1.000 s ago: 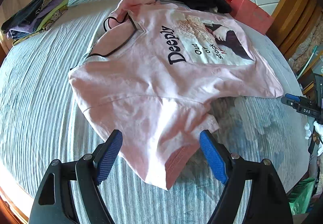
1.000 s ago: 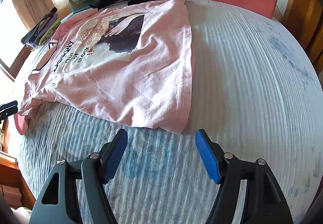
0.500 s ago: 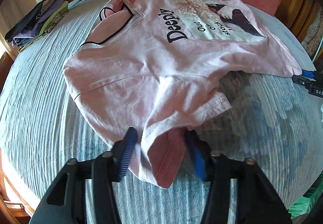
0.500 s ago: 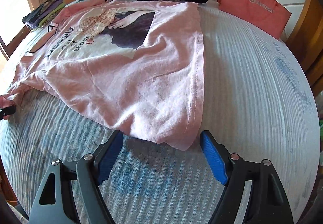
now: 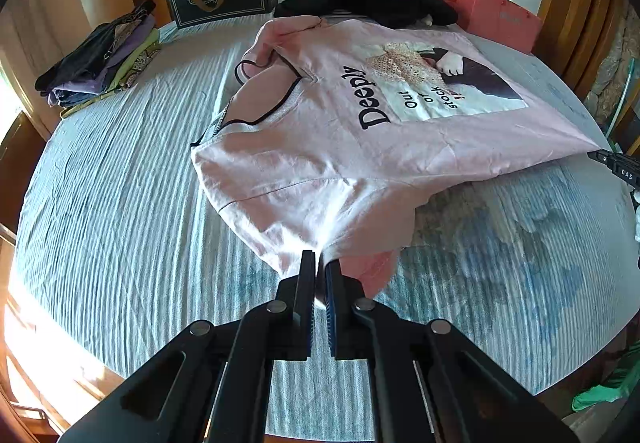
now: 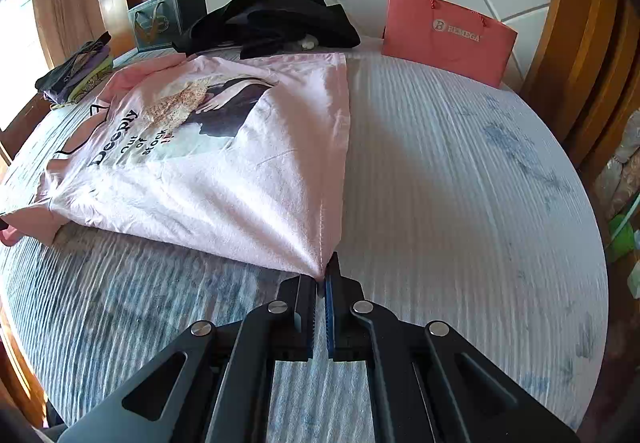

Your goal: Fold clothes

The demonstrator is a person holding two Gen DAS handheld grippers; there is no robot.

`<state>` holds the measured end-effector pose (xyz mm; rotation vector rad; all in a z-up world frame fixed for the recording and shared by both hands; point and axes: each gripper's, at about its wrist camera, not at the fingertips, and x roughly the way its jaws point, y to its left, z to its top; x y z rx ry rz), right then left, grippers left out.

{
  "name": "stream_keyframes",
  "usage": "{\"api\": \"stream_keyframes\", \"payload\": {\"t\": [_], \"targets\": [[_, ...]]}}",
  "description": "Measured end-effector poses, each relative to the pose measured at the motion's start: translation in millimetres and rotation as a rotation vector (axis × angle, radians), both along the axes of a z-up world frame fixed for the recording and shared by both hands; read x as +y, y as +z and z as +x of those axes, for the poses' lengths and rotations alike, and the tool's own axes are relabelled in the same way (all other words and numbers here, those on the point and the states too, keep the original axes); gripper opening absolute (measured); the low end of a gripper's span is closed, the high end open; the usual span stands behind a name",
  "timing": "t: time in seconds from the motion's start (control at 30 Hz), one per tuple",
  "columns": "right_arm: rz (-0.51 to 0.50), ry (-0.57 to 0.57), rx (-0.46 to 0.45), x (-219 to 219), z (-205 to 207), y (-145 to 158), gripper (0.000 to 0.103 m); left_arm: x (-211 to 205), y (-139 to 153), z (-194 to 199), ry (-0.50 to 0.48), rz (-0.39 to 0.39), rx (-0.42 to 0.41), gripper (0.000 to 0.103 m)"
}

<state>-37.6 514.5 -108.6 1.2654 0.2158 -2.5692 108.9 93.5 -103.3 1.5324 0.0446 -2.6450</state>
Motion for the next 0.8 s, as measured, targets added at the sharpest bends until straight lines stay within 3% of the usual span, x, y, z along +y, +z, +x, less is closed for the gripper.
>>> {"api": "stream_keyframes", "payload": {"t": [0.23,0.27,0.3,0.37,0.43,0.47,0.73,0.8], "targets": [[-0.004,-0.021,-0.054,2,5,-11,0.004,1,-14,5,-0.007,0.031,-0.002,0.007],[-0.009,-0.018,-0.067,1,5,-13,0.005,2,-15,4,-0.007,0.031,0.0,0.023],[-0.014,-0.015,-0.081,1,5,-15,0.006,3,-17,3,-0.009,0.028,0.0,0.054],[-0.017,-0.011,-0.095,1,8,-18,0.023,7,-21,-1,-0.023,0.026,-0.001,0.08],[-0.018,-0.005,-0.103,1,10,-19,0.042,13,-25,-3,-0.04,0.03,-0.004,0.08],[-0.014,-0.002,-0.101,1,11,-20,0.047,15,-27,-5,-0.039,0.026,-0.003,0.08],[0.004,0.011,-0.118,-7,8,-30,0.048,17,-48,-29,0.024,0.023,-0.026,0.072],[-0.001,0.007,-0.125,-9,5,-35,0.053,18,-50,-30,0.022,0.026,-0.036,0.054]]}}
